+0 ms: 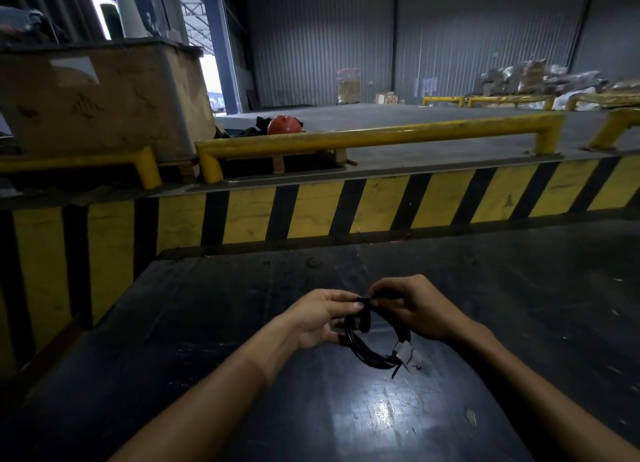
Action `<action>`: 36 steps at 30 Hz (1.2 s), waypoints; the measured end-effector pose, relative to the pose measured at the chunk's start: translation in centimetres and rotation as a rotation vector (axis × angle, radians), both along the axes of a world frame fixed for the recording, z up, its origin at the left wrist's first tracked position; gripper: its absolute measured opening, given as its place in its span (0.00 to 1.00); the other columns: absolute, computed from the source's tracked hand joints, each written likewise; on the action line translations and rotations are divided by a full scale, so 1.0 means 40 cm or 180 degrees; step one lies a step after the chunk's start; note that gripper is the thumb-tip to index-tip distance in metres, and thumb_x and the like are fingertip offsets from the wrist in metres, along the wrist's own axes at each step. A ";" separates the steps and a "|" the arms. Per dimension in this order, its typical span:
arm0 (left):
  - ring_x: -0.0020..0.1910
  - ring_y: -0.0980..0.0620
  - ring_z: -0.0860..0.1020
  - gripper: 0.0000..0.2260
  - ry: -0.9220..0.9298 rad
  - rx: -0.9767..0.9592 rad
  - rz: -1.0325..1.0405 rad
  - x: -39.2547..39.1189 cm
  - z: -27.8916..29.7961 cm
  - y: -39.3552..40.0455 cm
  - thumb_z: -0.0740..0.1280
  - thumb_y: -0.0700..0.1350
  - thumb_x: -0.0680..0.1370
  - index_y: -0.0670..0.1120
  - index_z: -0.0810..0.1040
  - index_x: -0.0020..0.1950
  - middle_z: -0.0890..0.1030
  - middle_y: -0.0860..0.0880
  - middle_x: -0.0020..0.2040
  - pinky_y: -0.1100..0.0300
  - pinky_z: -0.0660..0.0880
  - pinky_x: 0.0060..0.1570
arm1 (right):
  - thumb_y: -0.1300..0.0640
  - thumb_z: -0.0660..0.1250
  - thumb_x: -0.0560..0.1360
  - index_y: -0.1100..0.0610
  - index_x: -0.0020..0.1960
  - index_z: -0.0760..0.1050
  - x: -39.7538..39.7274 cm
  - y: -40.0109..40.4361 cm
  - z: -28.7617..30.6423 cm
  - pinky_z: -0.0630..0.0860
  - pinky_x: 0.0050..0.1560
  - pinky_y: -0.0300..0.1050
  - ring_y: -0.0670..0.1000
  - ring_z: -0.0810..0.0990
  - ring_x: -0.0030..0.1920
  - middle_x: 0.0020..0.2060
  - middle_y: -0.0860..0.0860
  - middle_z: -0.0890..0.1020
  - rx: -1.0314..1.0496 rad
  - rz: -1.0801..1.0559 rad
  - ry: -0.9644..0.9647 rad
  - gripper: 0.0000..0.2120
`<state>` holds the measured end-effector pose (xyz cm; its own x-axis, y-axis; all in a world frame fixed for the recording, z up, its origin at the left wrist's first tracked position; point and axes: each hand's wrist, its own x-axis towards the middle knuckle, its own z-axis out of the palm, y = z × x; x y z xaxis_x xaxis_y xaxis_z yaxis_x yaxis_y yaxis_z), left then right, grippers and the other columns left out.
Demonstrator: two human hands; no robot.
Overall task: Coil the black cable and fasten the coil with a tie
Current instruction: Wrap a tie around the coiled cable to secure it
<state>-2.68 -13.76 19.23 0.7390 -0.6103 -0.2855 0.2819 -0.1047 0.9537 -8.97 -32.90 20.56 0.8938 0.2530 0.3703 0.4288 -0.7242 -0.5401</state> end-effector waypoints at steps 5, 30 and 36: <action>0.45 0.48 0.80 0.07 0.0220 0.0102 0.0032 0.008 -0.010 -0.007 0.65 0.35 0.76 0.43 0.81 0.50 0.82 0.45 0.44 0.47 0.79 0.44 | 0.49 0.71 0.70 0.47 0.60 0.72 -0.022 0.010 -0.023 0.81 0.49 0.47 0.45 0.80 0.51 0.55 0.46 0.82 -0.0782 -0.0196 -0.0009 0.19; 0.43 0.55 0.80 0.11 -0.0412 0.0565 -0.0482 0.019 -0.069 0.005 0.65 0.36 0.77 0.43 0.79 0.58 0.81 0.47 0.47 0.56 0.77 0.42 | 0.47 0.67 0.70 0.51 0.58 0.74 -0.069 0.011 -0.177 0.80 0.48 0.40 0.48 0.82 0.52 0.54 0.51 0.82 0.2366 -0.0385 0.1625 0.18; 0.47 0.55 0.80 0.12 -0.0414 0.0657 -0.0130 0.021 -0.137 -0.024 0.68 0.40 0.76 0.42 0.79 0.59 0.81 0.47 0.50 0.58 0.80 0.44 | 0.67 0.68 0.73 0.61 0.52 0.77 -0.038 0.012 -0.275 0.80 0.40 0.43 0.55 0.85 0.43 0.45 0.61 0.83 0.2545 -0.0606 0.1856 0.08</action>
<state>-1.85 -14.71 13.75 0.7535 -0.5791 -0.3113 0.1498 -0.3098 0.9389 -10.50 -32.43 9.55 0.9893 -0.0443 -0.1389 -0.1424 -0.0863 -0.9860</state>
